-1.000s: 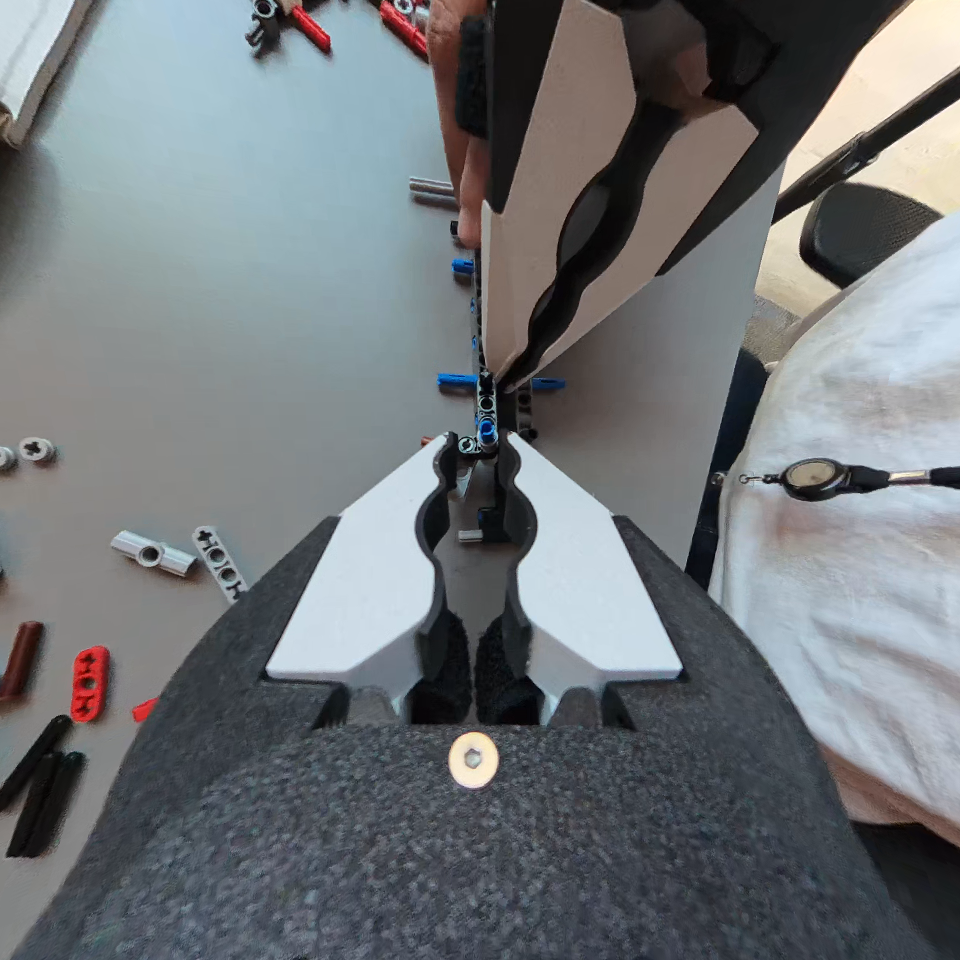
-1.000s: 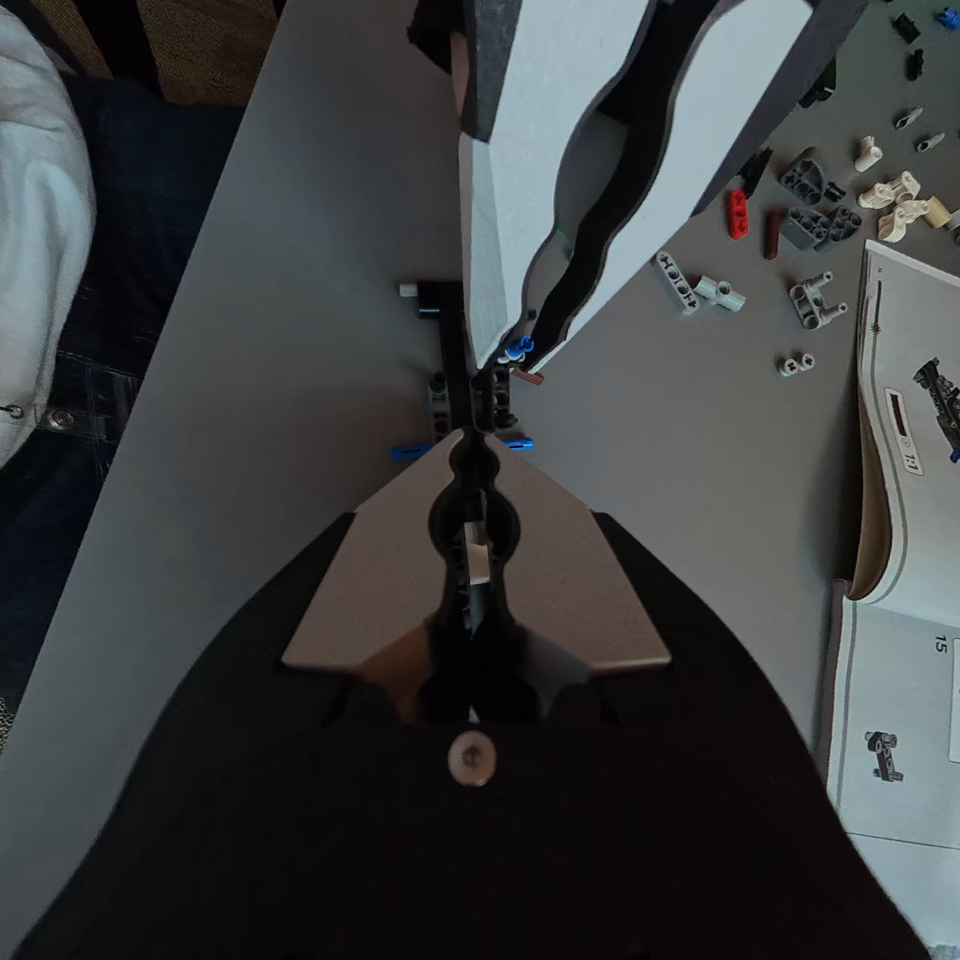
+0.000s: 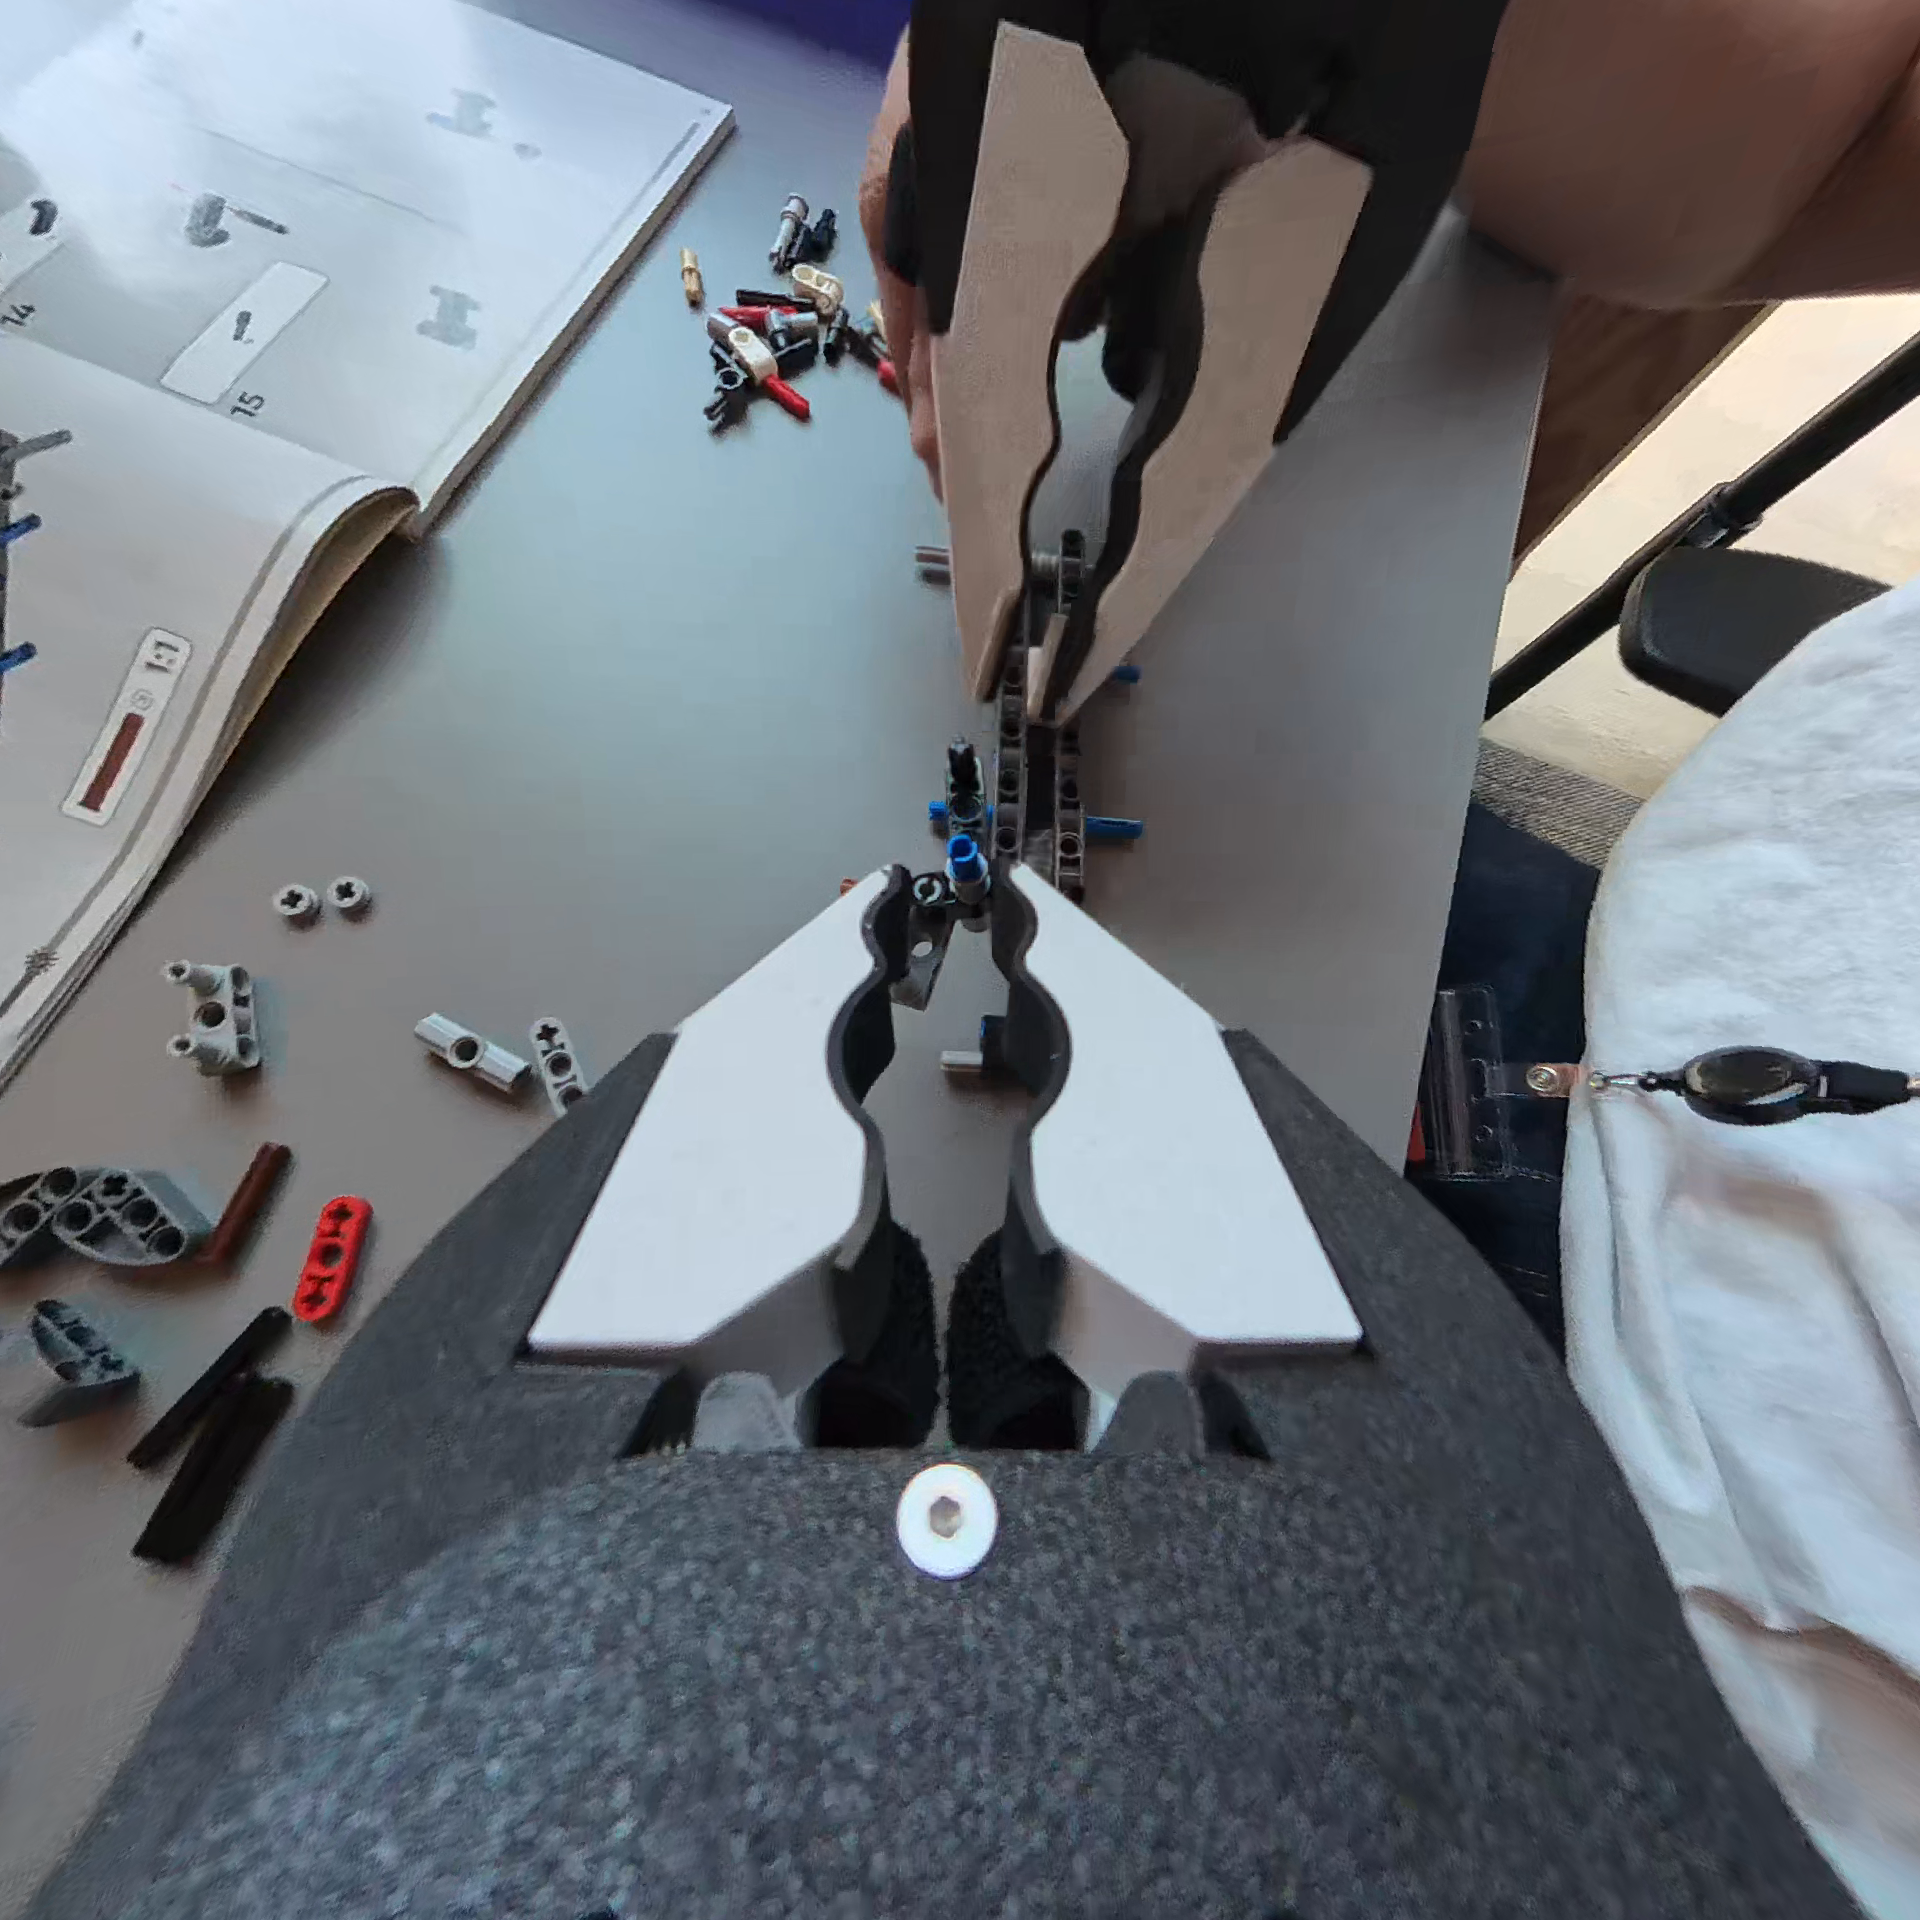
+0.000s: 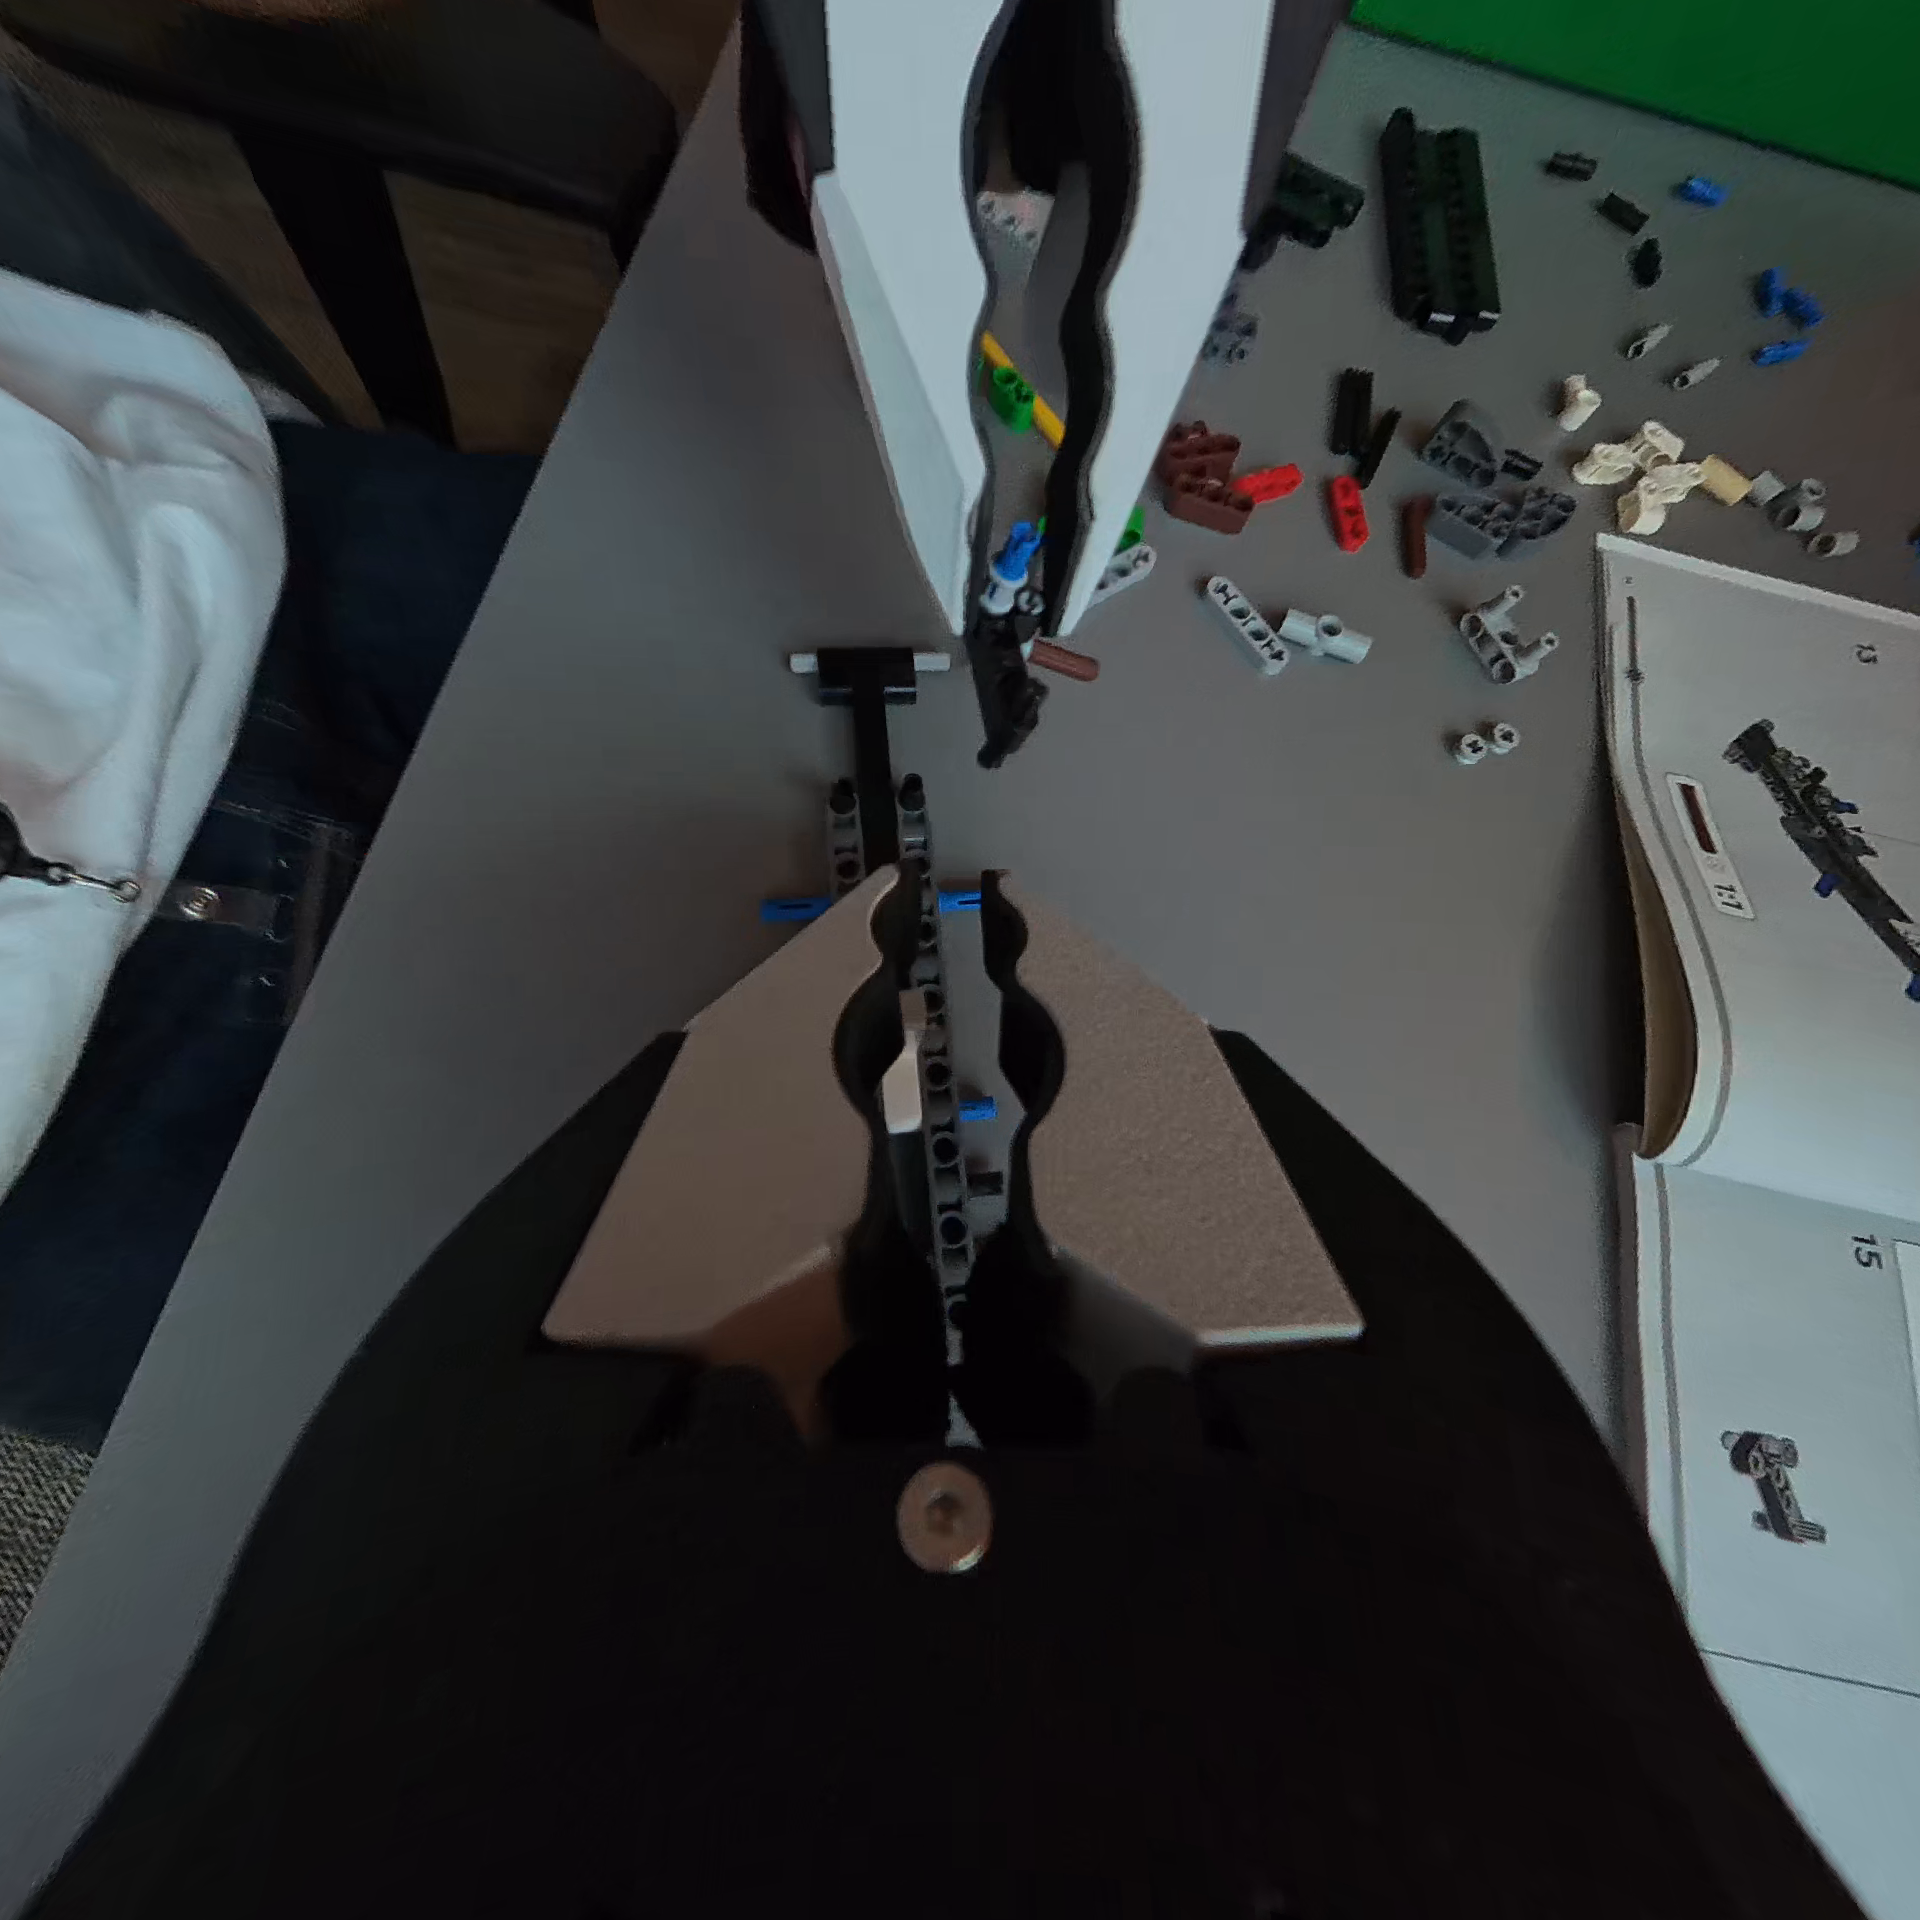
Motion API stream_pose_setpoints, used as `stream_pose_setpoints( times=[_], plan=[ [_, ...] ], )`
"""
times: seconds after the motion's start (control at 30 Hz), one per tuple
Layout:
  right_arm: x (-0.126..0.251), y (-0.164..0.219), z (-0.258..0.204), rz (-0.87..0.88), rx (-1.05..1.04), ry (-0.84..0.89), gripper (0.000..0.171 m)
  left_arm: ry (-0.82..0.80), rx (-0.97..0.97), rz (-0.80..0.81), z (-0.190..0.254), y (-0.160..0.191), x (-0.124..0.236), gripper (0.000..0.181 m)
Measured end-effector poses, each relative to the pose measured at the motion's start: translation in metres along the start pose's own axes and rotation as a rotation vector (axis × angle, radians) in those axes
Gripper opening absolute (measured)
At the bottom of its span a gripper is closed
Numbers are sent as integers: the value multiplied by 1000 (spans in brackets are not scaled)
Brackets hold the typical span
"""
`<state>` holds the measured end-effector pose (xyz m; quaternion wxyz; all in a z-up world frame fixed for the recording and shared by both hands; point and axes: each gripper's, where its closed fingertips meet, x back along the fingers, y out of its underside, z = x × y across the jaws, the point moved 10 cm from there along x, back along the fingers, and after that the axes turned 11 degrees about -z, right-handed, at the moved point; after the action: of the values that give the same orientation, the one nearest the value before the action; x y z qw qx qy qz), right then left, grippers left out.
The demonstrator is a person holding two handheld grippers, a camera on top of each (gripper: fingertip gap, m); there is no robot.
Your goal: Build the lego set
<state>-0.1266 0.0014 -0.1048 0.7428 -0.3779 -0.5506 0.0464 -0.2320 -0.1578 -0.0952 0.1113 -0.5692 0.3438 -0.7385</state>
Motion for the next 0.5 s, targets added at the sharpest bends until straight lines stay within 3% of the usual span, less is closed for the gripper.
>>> stream_pose_setpoints(
  times=[0.2,0.43,0.5],
  plan=[
    [11,18,27,264,-140,-95,13,105,76,85,-9,5,5,13],
    [8,26,36,312,-172,-8,10,122,118,122,-5,3,2,14],
    [12,28,40,332,-191,49,7,63,132,131,-2,6,0,14]
  ],
)
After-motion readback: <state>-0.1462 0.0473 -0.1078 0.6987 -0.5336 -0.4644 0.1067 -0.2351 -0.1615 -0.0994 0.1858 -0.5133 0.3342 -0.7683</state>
